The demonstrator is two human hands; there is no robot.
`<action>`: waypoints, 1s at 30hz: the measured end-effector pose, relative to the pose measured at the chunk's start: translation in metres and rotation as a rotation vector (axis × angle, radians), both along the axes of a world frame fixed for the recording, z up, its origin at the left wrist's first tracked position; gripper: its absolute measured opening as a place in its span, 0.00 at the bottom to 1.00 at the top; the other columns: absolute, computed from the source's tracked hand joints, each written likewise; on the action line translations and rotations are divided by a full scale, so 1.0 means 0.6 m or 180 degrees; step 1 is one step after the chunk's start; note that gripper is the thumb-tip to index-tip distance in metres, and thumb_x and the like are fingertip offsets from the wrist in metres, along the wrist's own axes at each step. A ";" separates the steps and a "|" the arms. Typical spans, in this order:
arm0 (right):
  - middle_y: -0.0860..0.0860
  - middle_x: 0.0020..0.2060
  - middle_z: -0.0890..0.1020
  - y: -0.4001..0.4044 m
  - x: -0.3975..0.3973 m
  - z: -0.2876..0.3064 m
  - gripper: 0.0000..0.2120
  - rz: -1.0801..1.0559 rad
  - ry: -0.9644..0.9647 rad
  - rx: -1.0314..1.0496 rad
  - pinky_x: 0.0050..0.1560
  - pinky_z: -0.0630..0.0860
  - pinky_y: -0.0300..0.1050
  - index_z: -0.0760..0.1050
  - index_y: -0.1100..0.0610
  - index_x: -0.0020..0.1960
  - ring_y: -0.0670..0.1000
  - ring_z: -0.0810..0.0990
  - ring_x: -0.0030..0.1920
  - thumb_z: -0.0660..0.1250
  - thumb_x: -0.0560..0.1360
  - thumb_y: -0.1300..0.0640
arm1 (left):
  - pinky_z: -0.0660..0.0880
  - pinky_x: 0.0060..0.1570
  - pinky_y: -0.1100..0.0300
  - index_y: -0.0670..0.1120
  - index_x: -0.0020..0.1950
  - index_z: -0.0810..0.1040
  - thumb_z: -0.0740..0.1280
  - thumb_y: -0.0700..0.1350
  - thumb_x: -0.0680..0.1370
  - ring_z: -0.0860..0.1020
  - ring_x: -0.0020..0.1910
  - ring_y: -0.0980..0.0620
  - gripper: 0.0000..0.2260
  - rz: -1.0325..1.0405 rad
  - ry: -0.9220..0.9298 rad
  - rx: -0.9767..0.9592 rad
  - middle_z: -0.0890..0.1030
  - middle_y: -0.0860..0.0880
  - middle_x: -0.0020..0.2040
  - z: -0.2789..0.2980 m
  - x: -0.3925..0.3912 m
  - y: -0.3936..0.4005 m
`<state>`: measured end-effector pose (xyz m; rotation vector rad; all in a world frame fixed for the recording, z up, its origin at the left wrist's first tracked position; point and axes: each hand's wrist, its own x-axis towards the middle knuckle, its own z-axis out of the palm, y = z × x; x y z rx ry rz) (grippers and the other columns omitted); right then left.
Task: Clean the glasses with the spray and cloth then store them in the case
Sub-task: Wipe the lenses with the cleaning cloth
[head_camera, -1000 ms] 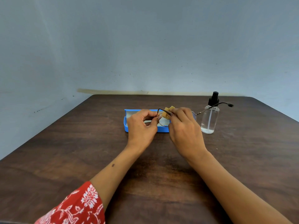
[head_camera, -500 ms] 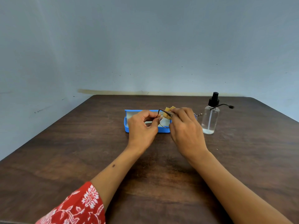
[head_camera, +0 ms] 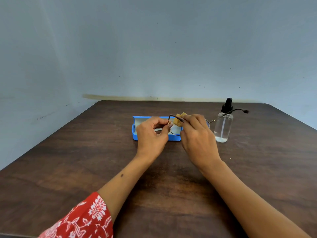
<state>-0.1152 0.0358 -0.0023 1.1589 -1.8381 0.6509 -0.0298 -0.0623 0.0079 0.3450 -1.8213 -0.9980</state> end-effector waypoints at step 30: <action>0.49 0.34 0.81 0.010 0.034 0.007 0.11 0.0564 -0.0365 0.0317 0.38 0.66 0.36 0.78 0.59 0.37 0.51 0.75 0.40 0.57 0.65 0.58 | 0.75 0.37 0.73 0.41 0.42 0.83 0.72 0.36 0.71 0.78 0.35 0.69 0.02 0.0161 -0.0036 0.0130 0.81 0.53 0.36 -0.001 0.000 -0.013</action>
